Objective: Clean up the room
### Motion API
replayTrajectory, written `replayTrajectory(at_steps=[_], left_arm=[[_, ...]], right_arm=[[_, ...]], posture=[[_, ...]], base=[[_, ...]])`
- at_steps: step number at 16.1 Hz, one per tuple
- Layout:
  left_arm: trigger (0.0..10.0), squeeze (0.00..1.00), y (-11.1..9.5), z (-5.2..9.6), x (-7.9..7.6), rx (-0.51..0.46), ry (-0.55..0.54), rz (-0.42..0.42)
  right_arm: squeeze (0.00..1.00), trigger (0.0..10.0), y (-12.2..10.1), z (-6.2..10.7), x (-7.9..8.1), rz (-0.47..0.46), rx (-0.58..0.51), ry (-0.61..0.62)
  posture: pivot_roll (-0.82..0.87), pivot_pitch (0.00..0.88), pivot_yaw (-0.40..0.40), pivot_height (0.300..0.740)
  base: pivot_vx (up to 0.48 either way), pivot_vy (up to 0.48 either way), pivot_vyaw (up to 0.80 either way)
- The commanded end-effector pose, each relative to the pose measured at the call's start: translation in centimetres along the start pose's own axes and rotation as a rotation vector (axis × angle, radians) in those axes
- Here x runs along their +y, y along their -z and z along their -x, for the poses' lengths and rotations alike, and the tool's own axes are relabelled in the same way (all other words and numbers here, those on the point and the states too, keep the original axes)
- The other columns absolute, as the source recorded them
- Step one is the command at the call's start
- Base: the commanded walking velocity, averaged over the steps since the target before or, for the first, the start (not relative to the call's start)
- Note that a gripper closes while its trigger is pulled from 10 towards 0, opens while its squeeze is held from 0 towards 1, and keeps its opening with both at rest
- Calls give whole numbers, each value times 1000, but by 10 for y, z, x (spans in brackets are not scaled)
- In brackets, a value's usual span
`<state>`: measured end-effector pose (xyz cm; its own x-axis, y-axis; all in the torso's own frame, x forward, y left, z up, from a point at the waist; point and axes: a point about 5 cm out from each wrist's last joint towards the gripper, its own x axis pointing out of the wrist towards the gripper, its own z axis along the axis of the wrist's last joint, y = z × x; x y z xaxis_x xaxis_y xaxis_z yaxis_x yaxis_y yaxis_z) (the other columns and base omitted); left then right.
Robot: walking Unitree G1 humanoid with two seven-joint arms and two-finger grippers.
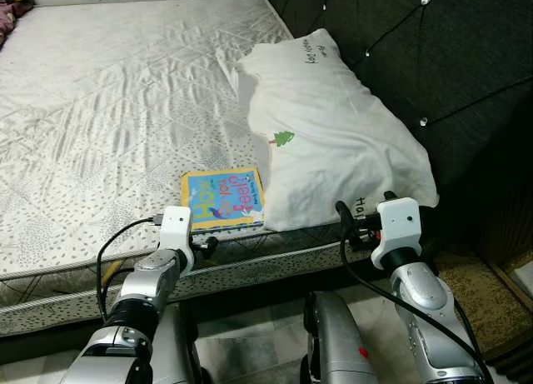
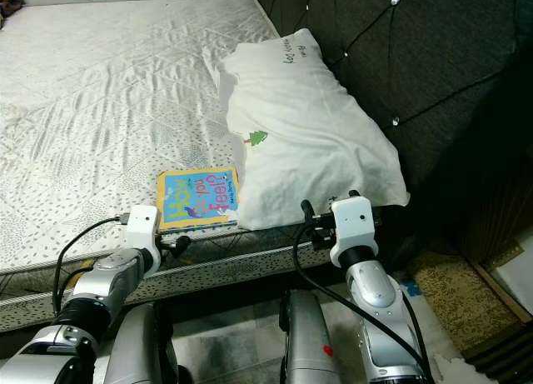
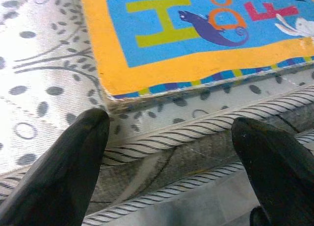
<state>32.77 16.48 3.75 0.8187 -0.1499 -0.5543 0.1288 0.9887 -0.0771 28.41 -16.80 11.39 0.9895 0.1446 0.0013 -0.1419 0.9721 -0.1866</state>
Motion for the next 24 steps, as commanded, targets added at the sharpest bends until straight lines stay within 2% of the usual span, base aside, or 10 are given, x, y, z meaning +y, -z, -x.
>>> replayTrajectory(at_steps=[1, 3, 4, 5, 9, 11, 13, 16, 20, 24], left_arm=[[10000, 1000, -3, -1, -5, -9, 8, -11], [10000, 831, 1, 0, -14, -13, 32, -15], [10000, 278, 3, 2, -19, -22, 45, -28], [10000, 0, 8, 7, -28, -25, 76, -40], [10000, 0, 20, 27, -38, -24, 115, -57], [10000, 0, 10, 47, -36, -189, 58, -139], [10000, 0, 0, 56, -27, -312, -57, -98], [10000, 0, -20, 74, -16, -518, -173, -157], [10000, 0, -37, 91, -7, -719, -297, -198], [10000, 0, -44, 93, 2, -797, -356, -230]], right_arm=[[0, 10000, 1, -1, -1, 8, 4, -5], [0, 10000, 1, -2, -2, 9, 3, -3], [0, 10000, 1, -2, -2, 8, 2, -2], [0, 10000, 1, -3, -1, 5, 1, -3], [0, 10000, 0, -10, 5, -8, -10, -16], [0, 10000, -7, -18, 8, -28, -39, -18], [0, 10000, -9, -25, 14, -64, -43, -38], [0, 10000, -12, -32, 34, -136, -58, -115], [0, 10000, -24, -48, 33, -250, -101, -55], [0, 10000, -47, -63, 27, -309, -210, -10]], posture=[[-124, 87, 3, 536], [-125, 86, 2, 536], [-118, 83, 3, 536], [-110, 80, 2, 536], [-80, 65, 5, 536], [-55, 45, 10, 536], [-36, 21, 17, 536], [-17, 0, 23, 536], [7, 0, 30, 536], [12, 0, 35, 540]], base=[[0, 0, 0], [0, 0, 0], [0, 0, 0], [0, 0, 0], [0, 0, 0], [0, 0, 0], [0, 0, 0], [0, 0, 0], [0, 0, 0], [0, 0, 0]])
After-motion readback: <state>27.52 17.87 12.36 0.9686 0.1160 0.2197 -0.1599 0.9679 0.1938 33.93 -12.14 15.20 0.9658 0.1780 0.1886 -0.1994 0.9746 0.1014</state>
